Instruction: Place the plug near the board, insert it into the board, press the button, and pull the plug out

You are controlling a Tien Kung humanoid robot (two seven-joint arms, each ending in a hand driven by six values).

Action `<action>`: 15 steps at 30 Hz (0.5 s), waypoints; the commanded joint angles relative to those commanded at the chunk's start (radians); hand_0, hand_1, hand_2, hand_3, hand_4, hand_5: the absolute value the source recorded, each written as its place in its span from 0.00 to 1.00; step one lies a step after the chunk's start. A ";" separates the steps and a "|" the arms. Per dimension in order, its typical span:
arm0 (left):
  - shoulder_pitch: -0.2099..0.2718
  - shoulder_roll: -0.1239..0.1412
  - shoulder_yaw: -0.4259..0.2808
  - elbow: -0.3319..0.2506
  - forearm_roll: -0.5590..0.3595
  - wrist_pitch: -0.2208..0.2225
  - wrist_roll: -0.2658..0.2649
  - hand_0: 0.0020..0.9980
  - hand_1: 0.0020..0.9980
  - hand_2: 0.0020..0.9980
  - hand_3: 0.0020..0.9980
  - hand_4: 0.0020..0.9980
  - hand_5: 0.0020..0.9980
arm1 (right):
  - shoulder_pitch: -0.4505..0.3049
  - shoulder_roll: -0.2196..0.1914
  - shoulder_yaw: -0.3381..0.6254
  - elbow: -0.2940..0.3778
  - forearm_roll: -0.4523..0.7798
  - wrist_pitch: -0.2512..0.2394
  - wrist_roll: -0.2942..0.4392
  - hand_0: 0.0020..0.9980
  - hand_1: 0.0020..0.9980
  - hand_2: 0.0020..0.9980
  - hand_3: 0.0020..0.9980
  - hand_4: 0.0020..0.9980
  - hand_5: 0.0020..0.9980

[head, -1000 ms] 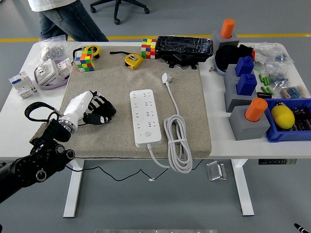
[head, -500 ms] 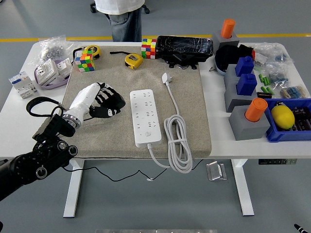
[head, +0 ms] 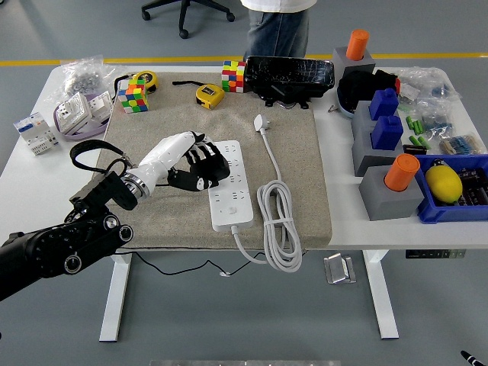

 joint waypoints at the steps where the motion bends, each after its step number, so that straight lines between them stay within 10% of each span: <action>1: -0.003 -0.002 0.007 0.007 0.003 0.002 0.002 0.38 0.36 0.46 0.54 0.76 0.00 | 0.000 0.000 -0.001 0.000 0.000 0.000 0.000 0.61 0.67 0.64 0.57 0.98 0.59; 15: -0.010 0.000 0.041 0.056 0.004 0.006 0.007 0.39 0.37 0.47 0.54 0.76 0.00 | 0.001 0.000 -0.006 0.000 0.000 0.001 0.000 0.61 0.67 0.64 0.57 0.98 0.59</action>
